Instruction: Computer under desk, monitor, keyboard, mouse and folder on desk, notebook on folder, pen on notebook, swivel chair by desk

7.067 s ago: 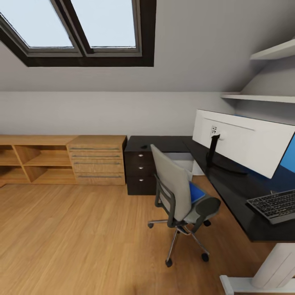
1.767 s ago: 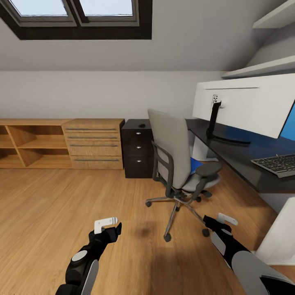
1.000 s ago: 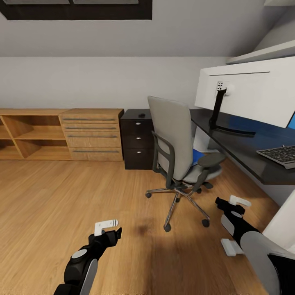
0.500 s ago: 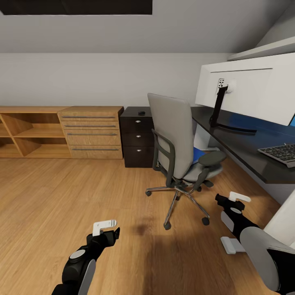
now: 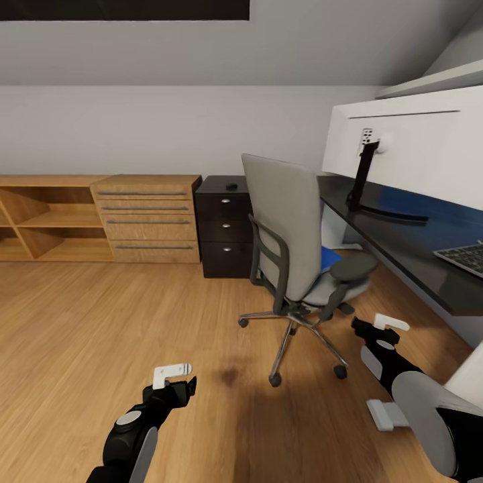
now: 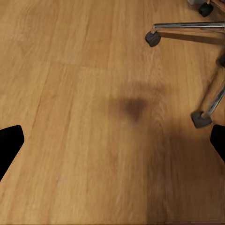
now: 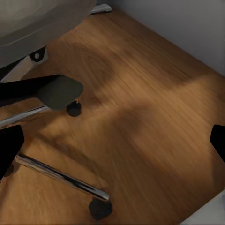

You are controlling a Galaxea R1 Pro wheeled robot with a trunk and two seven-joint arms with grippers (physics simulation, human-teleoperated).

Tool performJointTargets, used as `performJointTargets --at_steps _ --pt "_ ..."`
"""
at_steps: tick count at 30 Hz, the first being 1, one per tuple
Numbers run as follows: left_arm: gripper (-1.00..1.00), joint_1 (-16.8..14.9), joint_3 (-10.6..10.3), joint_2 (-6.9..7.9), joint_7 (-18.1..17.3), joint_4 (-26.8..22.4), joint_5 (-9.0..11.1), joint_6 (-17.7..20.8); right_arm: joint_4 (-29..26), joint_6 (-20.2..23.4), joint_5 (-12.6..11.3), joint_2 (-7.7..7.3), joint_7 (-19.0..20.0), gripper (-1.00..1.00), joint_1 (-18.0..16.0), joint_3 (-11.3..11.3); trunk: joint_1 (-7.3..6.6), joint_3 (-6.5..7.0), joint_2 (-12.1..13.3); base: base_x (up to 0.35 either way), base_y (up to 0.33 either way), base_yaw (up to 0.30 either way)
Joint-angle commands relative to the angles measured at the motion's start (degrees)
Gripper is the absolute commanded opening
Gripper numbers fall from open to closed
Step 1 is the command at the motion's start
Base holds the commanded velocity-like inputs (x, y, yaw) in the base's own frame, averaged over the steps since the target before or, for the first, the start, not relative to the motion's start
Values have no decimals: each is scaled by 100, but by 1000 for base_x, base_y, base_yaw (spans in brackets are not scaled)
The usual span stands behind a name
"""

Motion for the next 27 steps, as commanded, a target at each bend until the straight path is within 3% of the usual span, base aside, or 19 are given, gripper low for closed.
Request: performJointTargets --at_steps 1,8,12,19,27 --pt "100 -2 -22 -2 50 16 57 24 4 -34 -60 -1 4 100 -4 9 1 -5 -2 253 0 0" --pt "100 -3 -284 3 62 106 59 20 0 -34 -60 3 9 100 2 9 1 -5 -2 114 0 0" --pt "100 -6 -321 4 75 192 60 19 -12 -38 -60 6 12 100 4 9 1 -5 -2 117 -31 0" --pt "100 -4 -341 1 69 236 59 15 -3 -588 -60 190 5 100 11 -4 1 -5 -2 145 -72 0" --pt "100 -7 -339 2 67 248 60 18 -6 -687 -56 291 4 100 14 0 1 -4 -2 34 -20 5"
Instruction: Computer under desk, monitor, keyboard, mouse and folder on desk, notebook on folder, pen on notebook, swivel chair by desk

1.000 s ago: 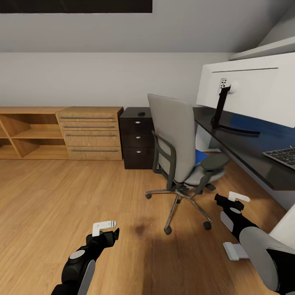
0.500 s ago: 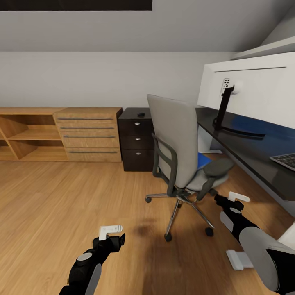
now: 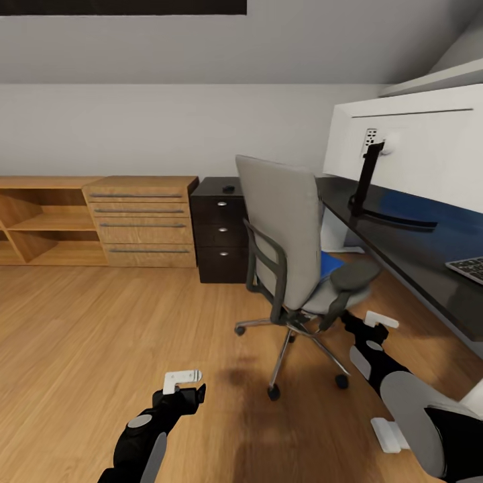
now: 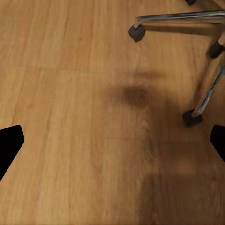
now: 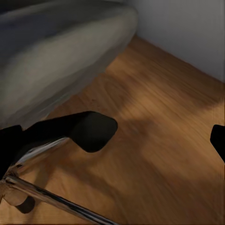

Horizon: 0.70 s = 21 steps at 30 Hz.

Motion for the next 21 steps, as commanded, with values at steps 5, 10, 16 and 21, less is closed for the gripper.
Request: performJointTargets --at_steps 5,10,16,21 --pt "100 -2 -6 2 50 0 60 25 2 -102 -39 80 2 100 -4 18 -1 12 -2 1 0 139" --pt "100 -1 -6 -1 58 19 66 26 8 -116 -28 97 0 100 -1 18 -1 39 -2 0 0 211" --pt "100 1 -14 -5 58 98 64 23 12 -117 -36 102 0 100 2 18 -1 72 -2 -1 0 216" --pt "100 0 -15 -6 59 109 65 28 13 -117 -36 102 0 100 0 18 -1 99 -2 -148 96 216"
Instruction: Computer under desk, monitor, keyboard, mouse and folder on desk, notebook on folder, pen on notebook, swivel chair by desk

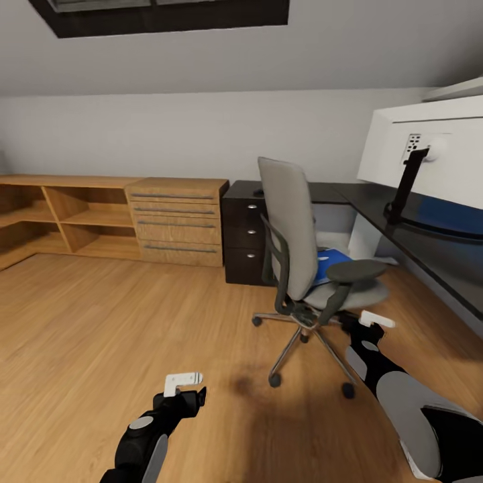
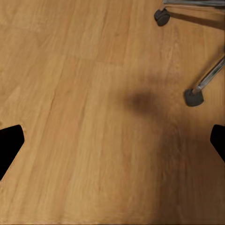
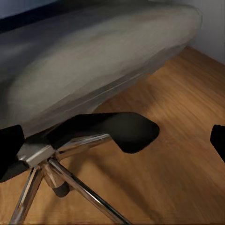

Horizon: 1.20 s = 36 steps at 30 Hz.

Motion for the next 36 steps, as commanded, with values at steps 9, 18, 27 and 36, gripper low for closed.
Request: performJointTargets --at_steps 9,18,27,36 --pt "100 -4 -8 0 50 20 57 14 7 -33 -61 29 5 100 -3 12 -3 44 -2 -42 23 218" --pt "100 -5 -8 0 50 23 64 16 11 -33 -61 57 5 100 1 20 -3 91 -2 0 0 230" --pt "100 -6 24 6 58 105 71 14 3 -54 -39 256 5 100 1 14 -3 112 -2 0 0 261" --pt "100 -6 22 2 59 145 60 14 2 -59 -34 296 5 100 2 12 -3 112 -2 0 0 276"
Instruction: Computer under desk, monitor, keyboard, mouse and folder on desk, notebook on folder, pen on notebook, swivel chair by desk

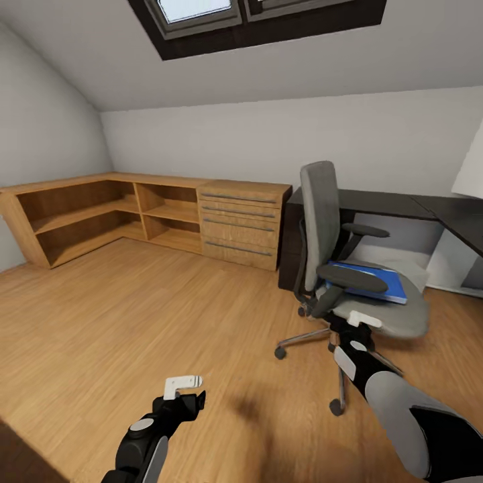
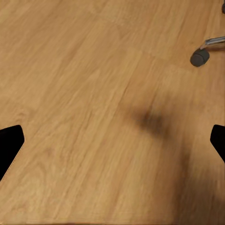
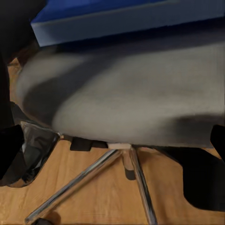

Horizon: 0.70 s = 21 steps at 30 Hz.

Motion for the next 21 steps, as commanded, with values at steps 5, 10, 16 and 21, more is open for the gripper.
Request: performJointTargets --at_steps 5,10,16,21 --pt "100 0 -11 -1 50 -4 56 22 4 -30 -54 -1 6 100 -2 24 -1 -5 -2 0 0 225" --pt "100 -3 -11 -1 50 -4 56 20 4 -30 -54 -1 6 100 4 24 -1 -5 -2 0 0 34" --pt "100 -4 -11 -1 50 -4 54 22 4 -30 -54 -1 6 100 5 24 -1 -5 -2 0 0 -55" --pt "100 -5 -11 2 50 -4 52 22 3 -30 -54 -1 0 100 5 24 -1 -5 -2 -175 0 -226"
